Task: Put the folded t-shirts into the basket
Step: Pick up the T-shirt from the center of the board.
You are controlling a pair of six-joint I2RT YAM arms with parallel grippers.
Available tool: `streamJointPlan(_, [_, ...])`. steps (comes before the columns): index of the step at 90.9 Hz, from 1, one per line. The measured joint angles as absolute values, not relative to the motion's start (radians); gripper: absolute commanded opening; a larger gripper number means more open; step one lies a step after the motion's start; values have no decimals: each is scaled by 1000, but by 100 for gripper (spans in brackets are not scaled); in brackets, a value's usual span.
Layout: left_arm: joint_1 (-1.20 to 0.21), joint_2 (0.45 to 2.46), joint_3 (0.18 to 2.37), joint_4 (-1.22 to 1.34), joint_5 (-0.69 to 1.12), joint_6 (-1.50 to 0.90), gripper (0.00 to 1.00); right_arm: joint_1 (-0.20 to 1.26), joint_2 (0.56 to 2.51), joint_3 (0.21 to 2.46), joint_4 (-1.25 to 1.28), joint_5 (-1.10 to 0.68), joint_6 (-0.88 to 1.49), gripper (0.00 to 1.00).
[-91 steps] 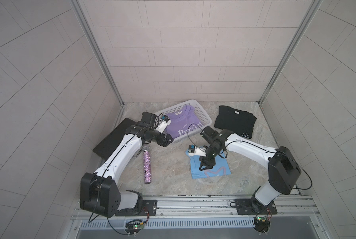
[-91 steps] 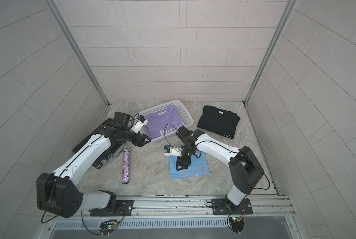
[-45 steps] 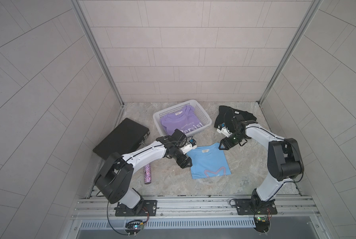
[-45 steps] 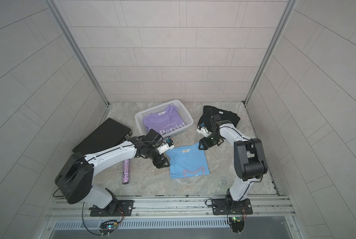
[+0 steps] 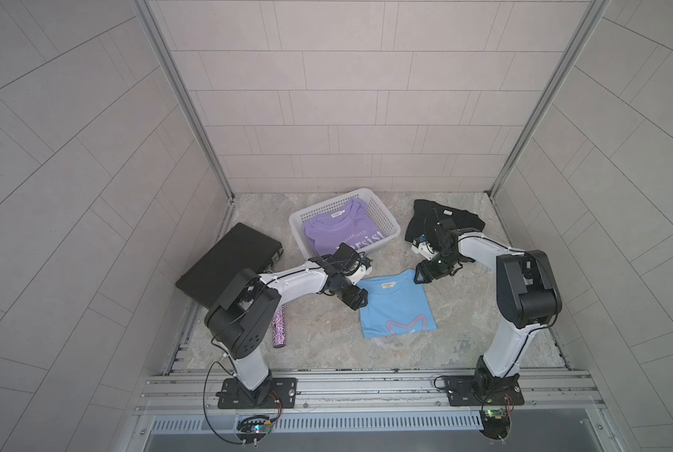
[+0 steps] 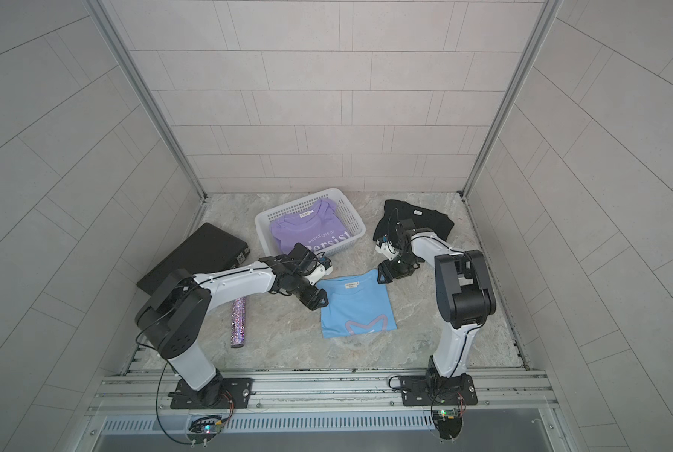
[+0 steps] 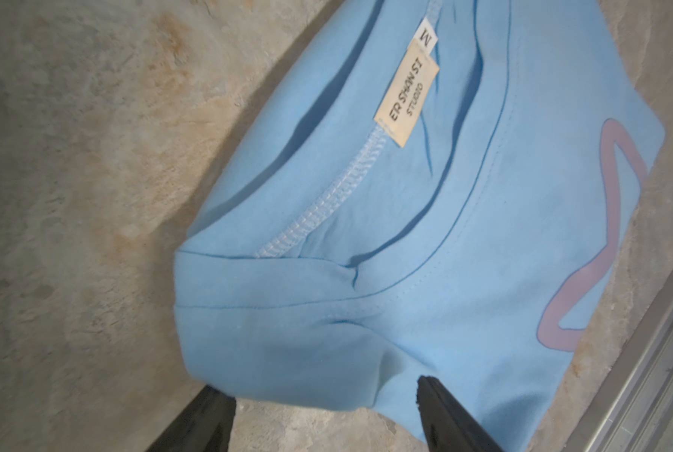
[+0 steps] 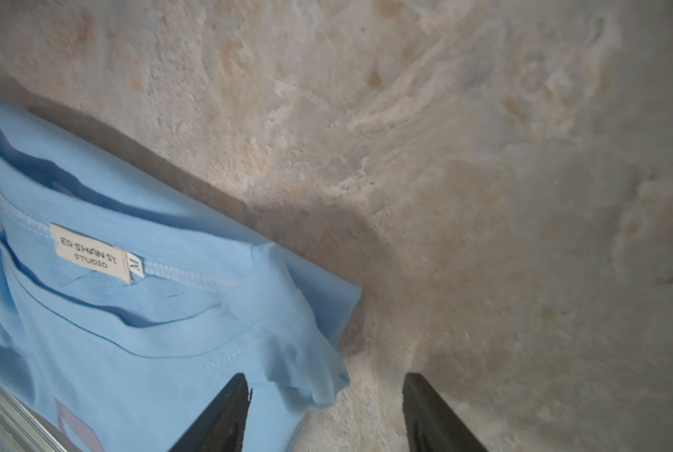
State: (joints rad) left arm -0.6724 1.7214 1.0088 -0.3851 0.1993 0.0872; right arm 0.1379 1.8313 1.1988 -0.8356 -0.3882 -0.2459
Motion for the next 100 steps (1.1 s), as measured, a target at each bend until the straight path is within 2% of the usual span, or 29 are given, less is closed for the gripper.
streamJointPlan(27, [-694, 1743, 981, -288, 162, 15, 73, 136, 1853, 1199, -827, -393, -235, 62])
streamJointPlan(54, [-694, 1589, 881, -224, 141, -11, 77, 131, 1853, 1199, -826, -411, -236, 62])
streamJointPlan(76, [-679, 1721, 908, -204, 162, -33, 76, 131, 1859, 1199, -826, -420, -240, 58])
streamJointPlan(87, [-674, 1741, 926, -192, 176, -36, 73, 130, 1864, 1200, -826, -438, -247, 53])
streamJointPlan(100, [-674, 1771, 949, -179, 194, -36, 63, 129, 1872, 1200, -832, -464, -254, 47])
